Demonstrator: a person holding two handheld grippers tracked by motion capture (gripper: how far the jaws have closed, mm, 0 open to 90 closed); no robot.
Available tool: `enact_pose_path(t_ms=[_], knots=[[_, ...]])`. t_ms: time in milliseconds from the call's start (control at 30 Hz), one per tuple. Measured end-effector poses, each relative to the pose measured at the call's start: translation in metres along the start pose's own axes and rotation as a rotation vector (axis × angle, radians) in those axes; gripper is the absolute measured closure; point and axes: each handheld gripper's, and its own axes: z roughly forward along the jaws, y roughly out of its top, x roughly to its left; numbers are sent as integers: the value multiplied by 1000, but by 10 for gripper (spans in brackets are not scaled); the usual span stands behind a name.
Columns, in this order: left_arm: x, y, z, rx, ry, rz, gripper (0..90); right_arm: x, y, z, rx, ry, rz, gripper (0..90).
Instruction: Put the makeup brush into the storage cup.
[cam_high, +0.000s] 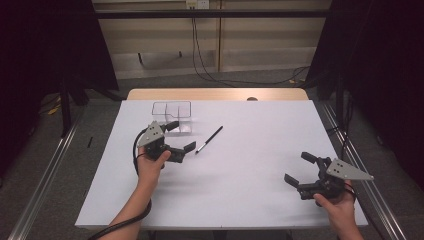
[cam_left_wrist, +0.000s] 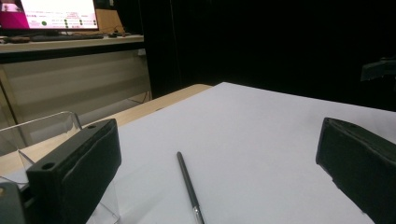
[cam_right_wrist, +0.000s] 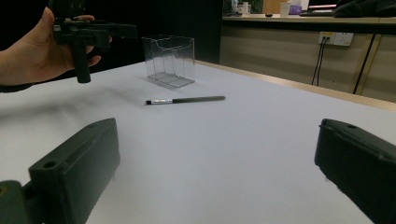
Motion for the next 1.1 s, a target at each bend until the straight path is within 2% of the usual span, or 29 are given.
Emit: enact_pose_path(t_ms=[200, 467, 700, 1100], knots=[[0, -1, 6, -3, -11, -17, 0, 0, 0, 0, 0, 0, 0, 0], [1, 1, 11, -2, -15, -13, 0, 0, 0, 0, 2, 0, 1, 0], [2, 3, 15, -14, -13, -30, 0, 0, 0, -1, -2, -1, -3, 0], [3, 1, 31, 10, -15, -58, 0, 1, 0, 0, 6, 3, -7, 0]])
